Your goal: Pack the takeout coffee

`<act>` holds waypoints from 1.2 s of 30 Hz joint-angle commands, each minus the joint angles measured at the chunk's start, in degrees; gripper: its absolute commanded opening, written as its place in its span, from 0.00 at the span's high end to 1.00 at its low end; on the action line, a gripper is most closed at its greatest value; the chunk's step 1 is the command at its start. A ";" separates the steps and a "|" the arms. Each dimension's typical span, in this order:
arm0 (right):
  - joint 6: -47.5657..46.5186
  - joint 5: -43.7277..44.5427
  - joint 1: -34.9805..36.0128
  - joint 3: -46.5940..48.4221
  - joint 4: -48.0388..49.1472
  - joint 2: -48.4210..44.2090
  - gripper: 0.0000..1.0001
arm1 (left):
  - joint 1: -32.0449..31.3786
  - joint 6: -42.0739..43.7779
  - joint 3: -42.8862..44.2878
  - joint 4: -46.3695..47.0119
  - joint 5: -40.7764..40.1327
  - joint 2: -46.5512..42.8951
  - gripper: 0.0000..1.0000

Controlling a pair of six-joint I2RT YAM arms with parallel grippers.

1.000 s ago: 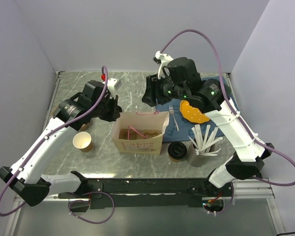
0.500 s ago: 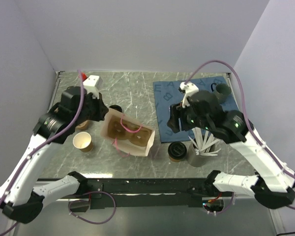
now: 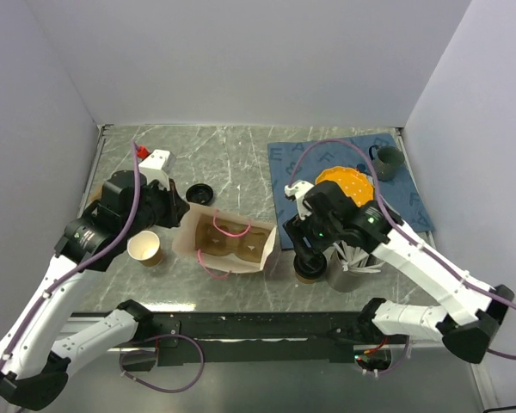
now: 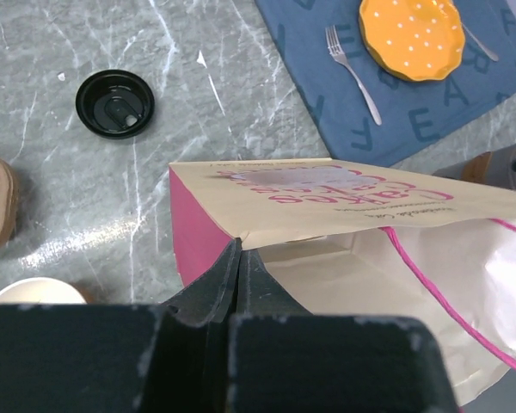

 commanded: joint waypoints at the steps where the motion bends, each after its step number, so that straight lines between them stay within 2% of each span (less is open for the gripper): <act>1: -6.47 -4.11 -3.32 -0.20 -0.76 2.32 0.24 | 0.25 -1.08 -0.34 1.74 1.93 -2.79 0.99; 9: -9.46 -6.76 -4.91 -0.55 -5.42 7.59 0.24 | 0.25 0.68 -0.70 0.25 1.04 -4.56 0.99; 20: -11.57 -7.64 -6.58 -0.64 -4.80 14.10 0.21 | 0.25 1.29 -0.09 -0.46 3.42 -4.12 0.99; 36: -12.54 -7.46 -6.50 -4.77 -2.70 15.68 0.20 | 0.25 0.77 0.18 -1.07 2.81 -4.47 0.99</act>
